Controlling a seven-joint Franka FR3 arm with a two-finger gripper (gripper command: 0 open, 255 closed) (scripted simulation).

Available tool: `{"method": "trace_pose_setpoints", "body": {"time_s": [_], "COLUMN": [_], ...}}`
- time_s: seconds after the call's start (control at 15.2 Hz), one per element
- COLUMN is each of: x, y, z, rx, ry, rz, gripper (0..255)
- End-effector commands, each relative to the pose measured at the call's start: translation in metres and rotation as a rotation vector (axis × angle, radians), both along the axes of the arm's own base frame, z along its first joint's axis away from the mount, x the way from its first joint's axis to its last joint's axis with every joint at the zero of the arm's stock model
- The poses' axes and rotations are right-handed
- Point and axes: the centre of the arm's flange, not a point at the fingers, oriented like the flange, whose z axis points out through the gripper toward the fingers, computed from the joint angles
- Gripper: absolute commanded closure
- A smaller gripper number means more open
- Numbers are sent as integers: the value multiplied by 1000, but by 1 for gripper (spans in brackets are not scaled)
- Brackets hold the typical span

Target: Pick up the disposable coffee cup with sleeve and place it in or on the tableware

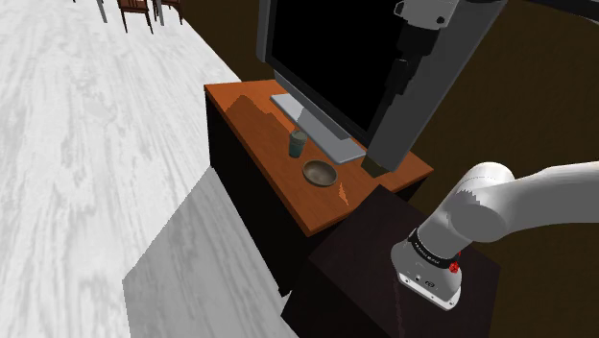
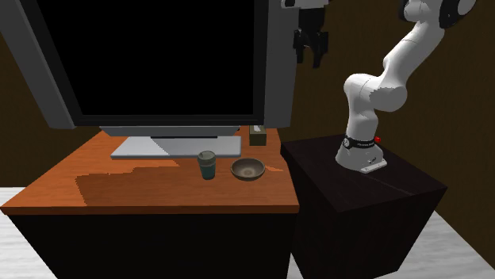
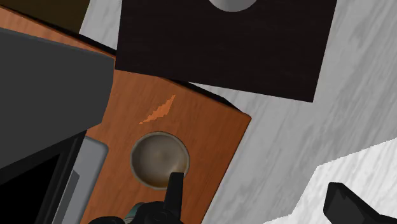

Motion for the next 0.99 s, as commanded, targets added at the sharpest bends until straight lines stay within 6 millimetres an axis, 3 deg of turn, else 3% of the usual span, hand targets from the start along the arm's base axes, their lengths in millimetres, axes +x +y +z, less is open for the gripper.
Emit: {"method": "trace_pose_setpoints", "body": {"time_s": [0.0, 0.92], "x": [0, 116], "y": [0, -42], "z": [0, -135], "rx": [0, -33], "ry": [0, -9], "rz": [0, -16], "gripper": [0, 0]}}
